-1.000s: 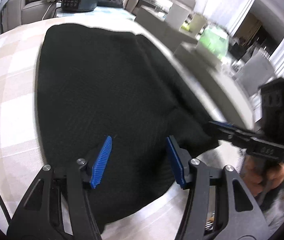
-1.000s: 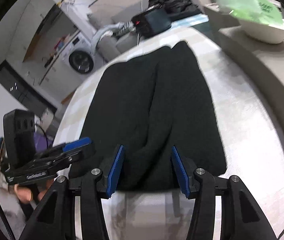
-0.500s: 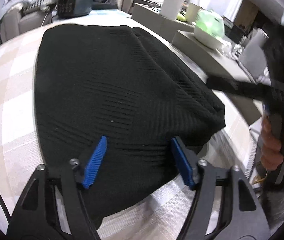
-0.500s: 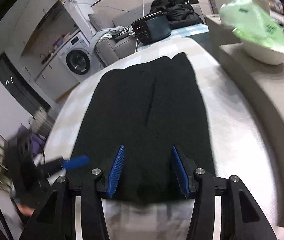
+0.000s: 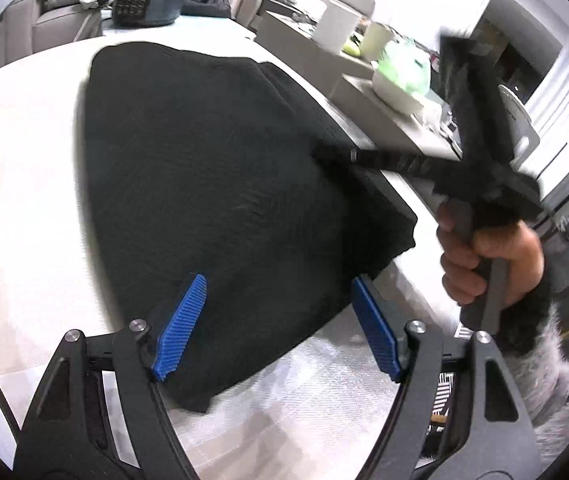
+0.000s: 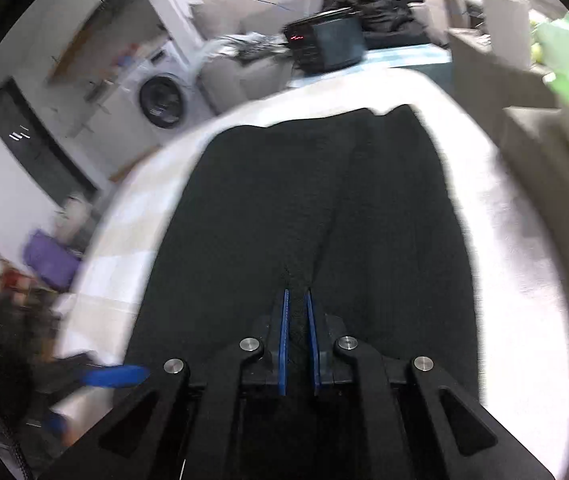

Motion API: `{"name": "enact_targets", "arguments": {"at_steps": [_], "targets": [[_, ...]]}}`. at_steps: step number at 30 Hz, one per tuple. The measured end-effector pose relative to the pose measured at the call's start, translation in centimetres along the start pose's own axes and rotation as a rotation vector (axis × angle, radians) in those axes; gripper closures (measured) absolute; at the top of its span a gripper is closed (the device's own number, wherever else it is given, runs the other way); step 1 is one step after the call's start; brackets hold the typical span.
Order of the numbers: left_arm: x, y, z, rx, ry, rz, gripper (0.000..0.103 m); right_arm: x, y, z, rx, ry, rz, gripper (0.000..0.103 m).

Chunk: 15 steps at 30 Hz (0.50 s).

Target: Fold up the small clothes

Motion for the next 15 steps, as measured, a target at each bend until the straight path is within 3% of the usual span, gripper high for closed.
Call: {"name": "enact_targets", "arguments": {"at_steps": [2, 4, 8, 12, 15], "targets": [[0.1, -0.5, -0.5, 0.007, 0.008, -0.014, 0.031, -0.6, 0.9, 1.0, -0.036, -0.054, 0.021, 0.09], [0.0, -1.3, -1.2, 0.037, 0.021, -0.028, 0.031, -1.2, 1.5, -0.2, 0.024, -0.046, 0.073, 0.084], [-0.4, -2.7, -1.5, 0.065, 0.029, -0.062, 0.031, -2.8, 3.8, -3.9, 0.048, -0.001, 0.122, 0.072], [-0.7, -3.3, -0.7, 0.1, 0.008, -0.049, 0.031, -5.2, 5.8, -4.9, 0.127, -0.046, 0.219, 0.061], [-1.1, -3.0, -0.2, 0.148, -0.007, -0.002, 0.031, -6.6, 6.1, -5.1, 0.179, -0.061, 0.255, 0.061]]}}
Point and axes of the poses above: each gripper's, at about its wrist camera, not at the fingertips, and z roughly the way its jaws point, y to its right, x to its top, the point moved 4 cm from there along z, roughly the way its jaws point, and after that the axes turned 5 degrees about -x, right-handed, at the moved point
